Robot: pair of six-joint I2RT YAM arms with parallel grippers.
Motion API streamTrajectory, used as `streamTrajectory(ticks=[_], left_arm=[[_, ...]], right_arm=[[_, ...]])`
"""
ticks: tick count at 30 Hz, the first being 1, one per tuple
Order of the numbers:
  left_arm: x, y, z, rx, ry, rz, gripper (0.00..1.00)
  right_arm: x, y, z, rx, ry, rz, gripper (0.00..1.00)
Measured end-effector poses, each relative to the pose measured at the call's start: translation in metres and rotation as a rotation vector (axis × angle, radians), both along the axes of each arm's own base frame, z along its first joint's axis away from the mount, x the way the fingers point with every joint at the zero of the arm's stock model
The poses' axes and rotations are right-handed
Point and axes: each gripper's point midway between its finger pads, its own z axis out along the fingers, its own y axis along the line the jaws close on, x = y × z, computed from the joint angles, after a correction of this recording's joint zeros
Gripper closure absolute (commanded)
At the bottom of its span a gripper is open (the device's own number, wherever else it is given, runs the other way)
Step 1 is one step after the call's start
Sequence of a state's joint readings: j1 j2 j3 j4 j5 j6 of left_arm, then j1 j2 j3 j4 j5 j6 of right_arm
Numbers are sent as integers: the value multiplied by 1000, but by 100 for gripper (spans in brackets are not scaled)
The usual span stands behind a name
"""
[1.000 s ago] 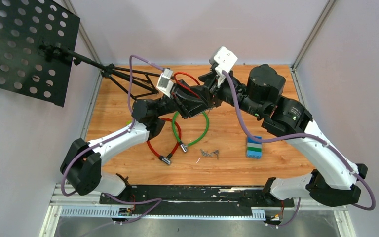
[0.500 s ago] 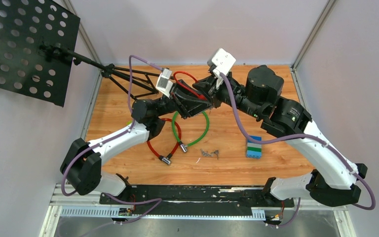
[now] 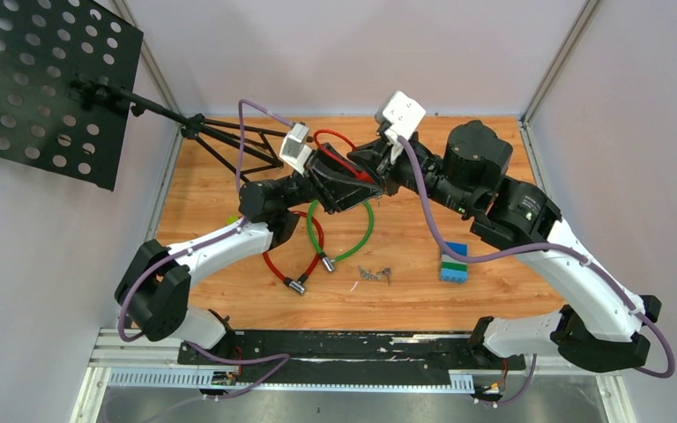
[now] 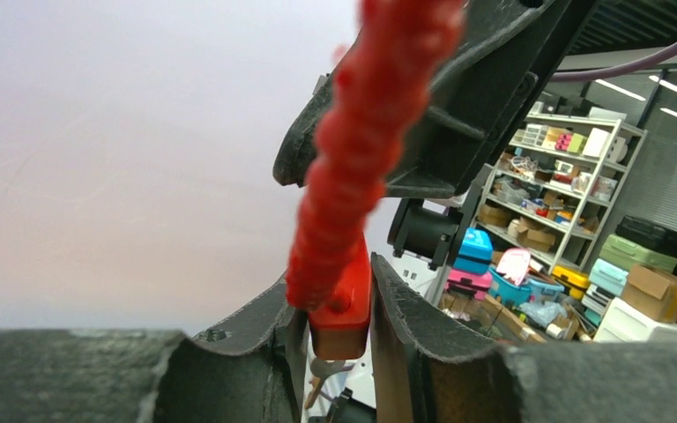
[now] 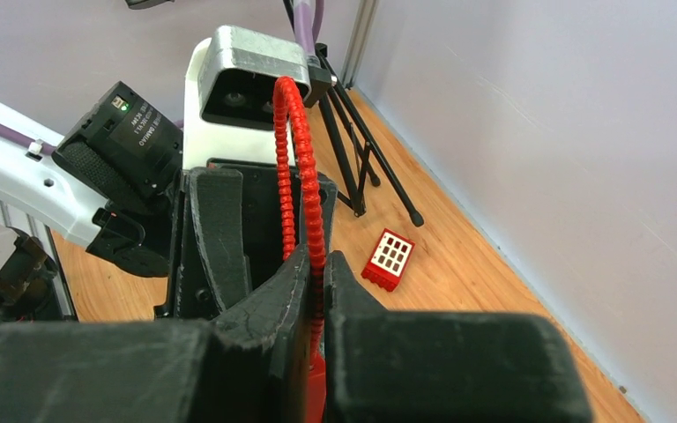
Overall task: Lock with the key
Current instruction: Lock the lock.
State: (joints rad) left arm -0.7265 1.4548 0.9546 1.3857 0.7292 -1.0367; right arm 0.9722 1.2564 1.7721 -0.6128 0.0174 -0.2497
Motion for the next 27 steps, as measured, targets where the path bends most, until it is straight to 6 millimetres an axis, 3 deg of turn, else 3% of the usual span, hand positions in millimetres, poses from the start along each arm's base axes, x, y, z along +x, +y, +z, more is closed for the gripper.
streamTrajectory(ticks=[9,14,18,21,27], left_arm=[[-5,5,7,-35,-13,-13,57],[-6,6,8,-45,-11,-19,63],[-5,5,8,-45,-2,-23,78],[-5,5,7,-45,3,-29,100],[-5,6,7,-50,16,-39,100]], right_arm=[[-3,-4,1,6,-8,1,100],[-4,-6,2,11,-11,2,100],[-6,-6,2,13,-11,10,100],[-7,-6,1,12,-10,12,100],[-7,-4,1,12,-15,22,100]])
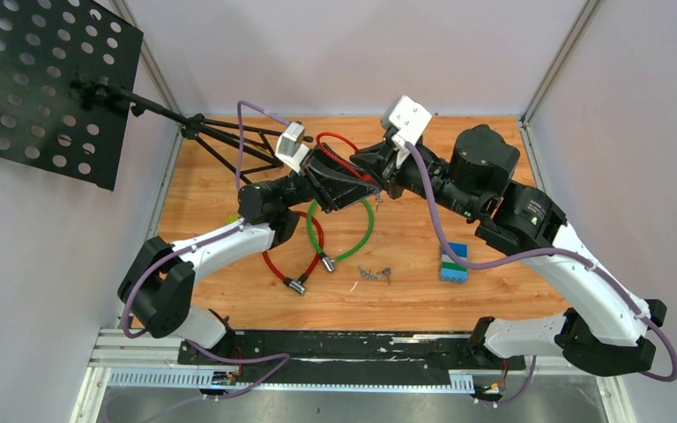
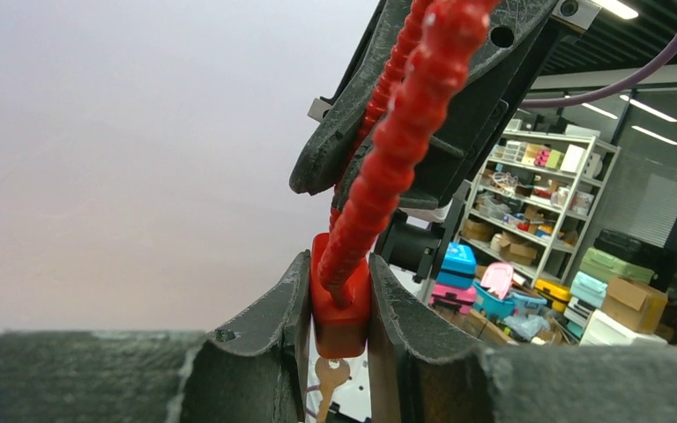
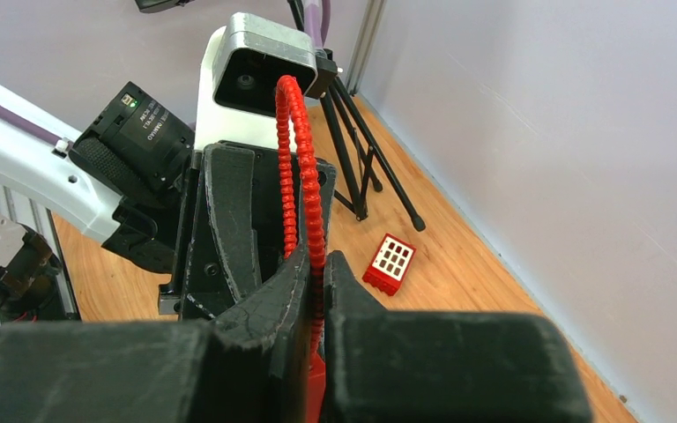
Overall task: Lock with the key
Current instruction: Lock the lock.
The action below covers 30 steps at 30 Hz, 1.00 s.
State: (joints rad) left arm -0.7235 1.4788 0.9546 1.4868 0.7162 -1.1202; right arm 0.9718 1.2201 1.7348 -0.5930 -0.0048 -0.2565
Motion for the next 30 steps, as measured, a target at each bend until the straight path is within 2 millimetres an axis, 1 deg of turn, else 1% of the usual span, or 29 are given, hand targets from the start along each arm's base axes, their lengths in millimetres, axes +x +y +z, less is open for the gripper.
streamTrajectory(ticks=[5,10,11,14,16,18,21,24,28,30], left_arm=[[3,1,-2,1,1,13,100],[4,-2,-17,35,-1,30,100],[4,-2,-19,41,0,32,100],[4,-2,-24,54,-1,41,100],[6,-1,-22,44,-1,50,100],[8,3,-15,14,-2,71,100],[10,9,-6,-22,-3,90,100],[13,11,-3,-38,14,102,100],[15,15,-2,-54,23,124,100],[12,21,0,-65,19,146,100]], right_arm=[[-1,0,-3,-10,-11,5,100],[-3,-4,-18,-19,-9,5,100],[-3,-4,-21,-18,-10,5,96],[-3,-5,-25,-8,-12,4,76],[-4,-6,-26,-1,-9,2,66],[-7,-10,-26,2,-5,2,63],[-11,-15,-19,34,-13,0,61],[-16,-26,-11,113,-36,-18,60],[-27,-47,-15,246,-49,-36,61],[-32,-55,-17,337,-47,-41,61]])
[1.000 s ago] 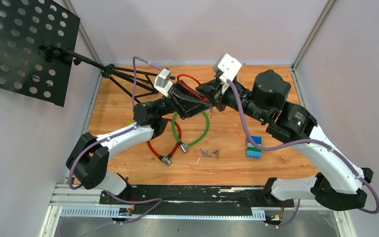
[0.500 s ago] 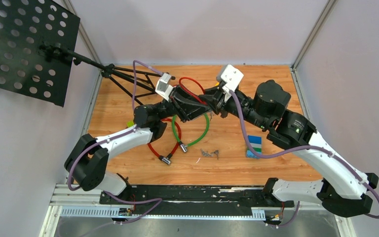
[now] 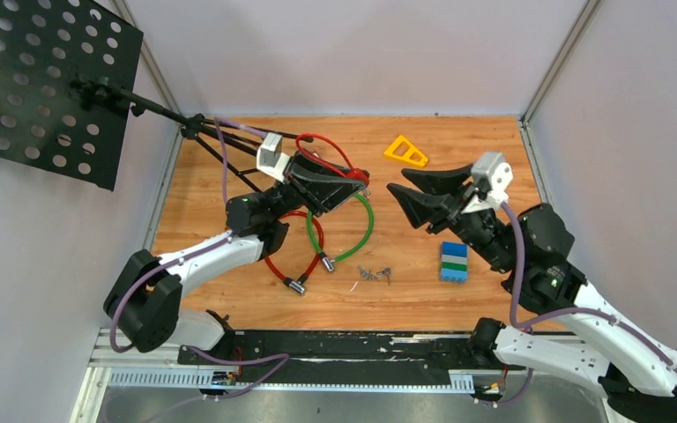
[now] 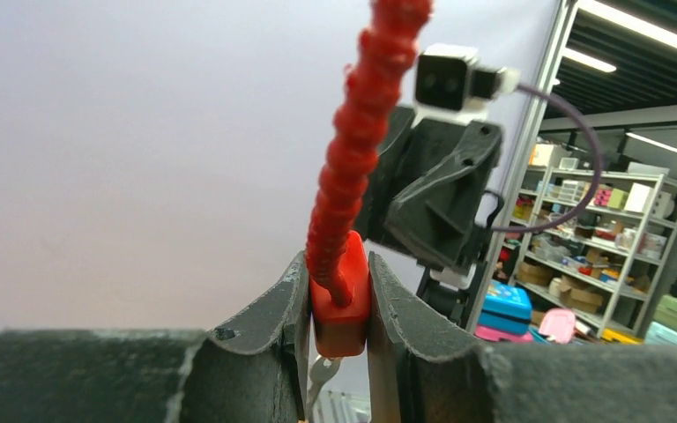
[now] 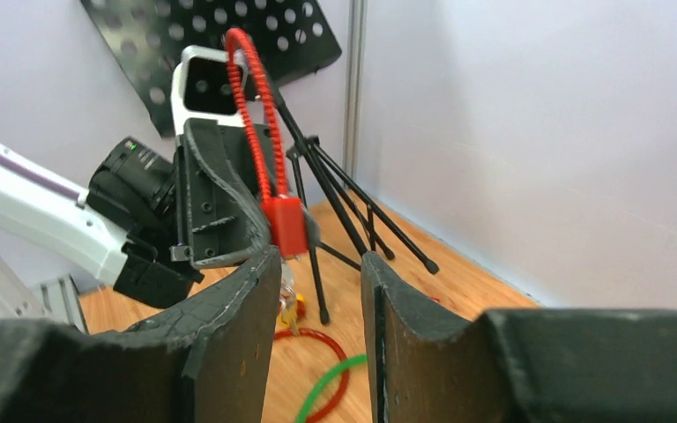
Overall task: Lock with the key
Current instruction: Lock the lock.
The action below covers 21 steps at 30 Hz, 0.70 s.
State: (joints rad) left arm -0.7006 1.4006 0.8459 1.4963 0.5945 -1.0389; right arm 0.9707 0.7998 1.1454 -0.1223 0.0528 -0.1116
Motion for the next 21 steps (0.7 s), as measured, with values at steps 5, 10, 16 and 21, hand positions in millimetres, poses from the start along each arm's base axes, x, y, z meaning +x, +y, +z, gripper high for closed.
streamTrajectory(ticks=[5,10,16,21], left_arm=[[-14,19,14,-49,-50,49,100],[-25,30,29,-90,-92,61,100],[-26,30,28,-87,-94,59,100],[-27,30,29,-86,-102,59,100]], right_arm=[[-4,-8,-7,221,53,13,54],[-2,13,-25,338,144,92,53],[-9,46,-28,404,227,247,52],[-19,60,-24,435,260,354,53]])
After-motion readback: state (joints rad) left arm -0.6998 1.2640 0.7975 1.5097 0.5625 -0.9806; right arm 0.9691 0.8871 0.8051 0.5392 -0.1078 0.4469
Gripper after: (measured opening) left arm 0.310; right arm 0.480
